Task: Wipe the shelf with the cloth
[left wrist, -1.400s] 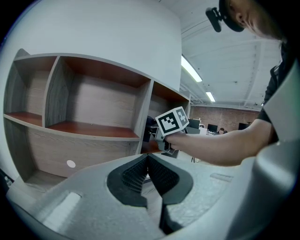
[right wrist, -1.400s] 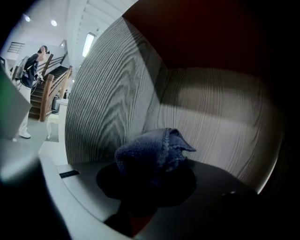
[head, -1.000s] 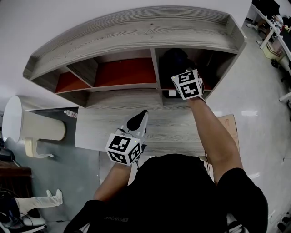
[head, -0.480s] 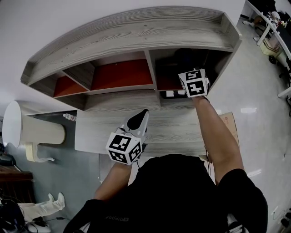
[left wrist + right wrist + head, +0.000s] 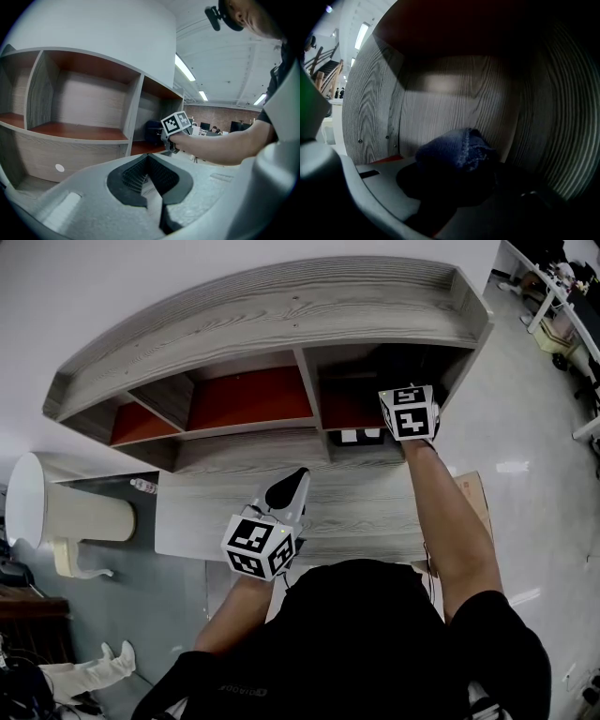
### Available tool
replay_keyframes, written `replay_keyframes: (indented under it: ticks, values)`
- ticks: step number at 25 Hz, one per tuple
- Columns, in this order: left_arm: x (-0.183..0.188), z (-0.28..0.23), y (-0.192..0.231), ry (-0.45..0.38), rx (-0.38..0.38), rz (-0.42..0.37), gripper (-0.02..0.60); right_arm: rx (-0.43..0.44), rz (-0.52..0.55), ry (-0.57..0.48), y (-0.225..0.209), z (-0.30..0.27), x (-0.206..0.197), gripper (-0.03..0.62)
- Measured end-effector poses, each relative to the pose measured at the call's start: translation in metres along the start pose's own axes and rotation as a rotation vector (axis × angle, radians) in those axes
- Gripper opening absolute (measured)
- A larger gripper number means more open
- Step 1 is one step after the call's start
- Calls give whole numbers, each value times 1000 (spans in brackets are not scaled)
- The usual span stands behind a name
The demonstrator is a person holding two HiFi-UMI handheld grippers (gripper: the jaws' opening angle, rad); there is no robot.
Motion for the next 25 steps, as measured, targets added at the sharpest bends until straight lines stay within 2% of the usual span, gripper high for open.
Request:
replay_keyframes:
  ticks: [19,25]
  values:
    - [1,4,-1,-8,4,-2,8,-28,-31,2,-9,1,-2,104]
    - [1,5,-2,-6,-3,-7,9,35,-102,-64,-3,10,8,104]
Point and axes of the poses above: the fingertips, and each gripper's own axes: z backward along the fingers, y to its left, x out of its top, the point moved 6 cm from there along z, backward along the fingers, and after that the axes turned 12 degrees about z, right-handed, at the moved point
